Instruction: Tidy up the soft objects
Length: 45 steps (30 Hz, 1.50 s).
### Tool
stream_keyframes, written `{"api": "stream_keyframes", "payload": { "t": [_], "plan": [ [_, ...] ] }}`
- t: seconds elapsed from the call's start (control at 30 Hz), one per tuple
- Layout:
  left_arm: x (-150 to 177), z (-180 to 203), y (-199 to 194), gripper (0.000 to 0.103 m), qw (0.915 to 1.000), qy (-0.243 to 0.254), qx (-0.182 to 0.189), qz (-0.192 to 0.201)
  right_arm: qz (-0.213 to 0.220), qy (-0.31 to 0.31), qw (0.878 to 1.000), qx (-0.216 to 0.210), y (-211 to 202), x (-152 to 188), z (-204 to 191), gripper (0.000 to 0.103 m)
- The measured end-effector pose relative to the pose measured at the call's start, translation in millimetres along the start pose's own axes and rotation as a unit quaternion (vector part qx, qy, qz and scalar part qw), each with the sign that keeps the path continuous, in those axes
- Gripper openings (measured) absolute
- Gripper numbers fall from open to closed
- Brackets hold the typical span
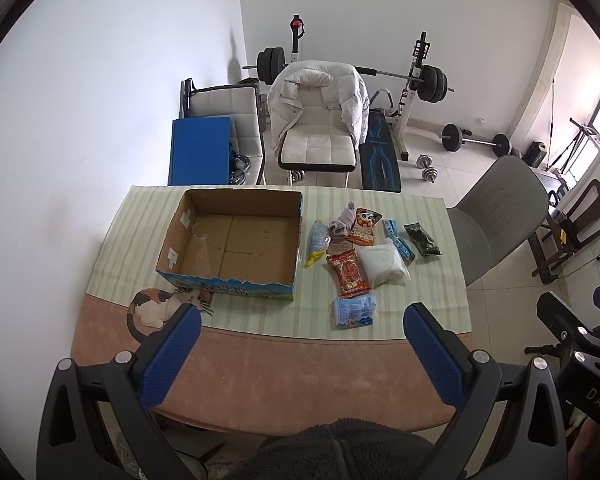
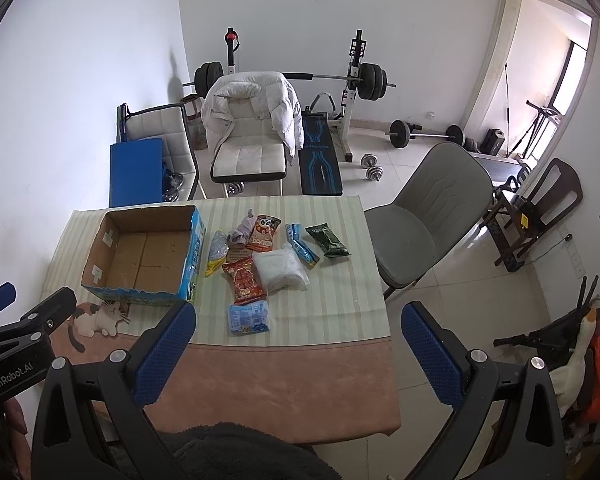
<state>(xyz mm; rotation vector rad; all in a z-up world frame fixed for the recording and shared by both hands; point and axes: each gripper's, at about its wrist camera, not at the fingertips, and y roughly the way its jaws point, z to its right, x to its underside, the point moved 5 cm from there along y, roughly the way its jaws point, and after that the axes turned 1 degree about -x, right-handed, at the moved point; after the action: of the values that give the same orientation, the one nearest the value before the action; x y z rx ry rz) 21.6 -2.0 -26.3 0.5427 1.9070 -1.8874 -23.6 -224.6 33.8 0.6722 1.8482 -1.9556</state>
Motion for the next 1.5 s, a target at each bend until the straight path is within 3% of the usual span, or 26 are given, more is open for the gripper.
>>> {"api": "stream_keyframes", "payload": {
  "t": [0.93,1.03,1.2,1.3,1.4,1.5],
  "plan": [
    [-3,-2,1,0.103,1.0,0.002,0.002,0.003,-0.003,0.004,1.0,-0.009,8,-6,-9,0.103],
    [-15,-9,2,0.103,0.9996,0.001,-0.005,0.029,0.001,0.006,1.0,0.001,13,-9,-10,0.103],
    [-54,-28,16,0.103,0.9925,0.0,-0.058,0.107,0.035,0.026,0.999,0.026,37,-23,3,0.103],
    [-75,-40,56,0.103,0.9969,-0.014,-0.022,0.074,0.022,0.033,0.999,0.019,78,-28,11,0.103],
    [-79,-46,108,0.103,0.999,-0.032,0.023,0.021,-0.031,0.032,0.999,0.011,137,-28,15,0.103],
    [-75,-39,169,0.103,0.9986,-0.03,0.022,-0.037,-0.093,0.059,0.994,-0.028,203,-23,17,0.103]
  ]
}}
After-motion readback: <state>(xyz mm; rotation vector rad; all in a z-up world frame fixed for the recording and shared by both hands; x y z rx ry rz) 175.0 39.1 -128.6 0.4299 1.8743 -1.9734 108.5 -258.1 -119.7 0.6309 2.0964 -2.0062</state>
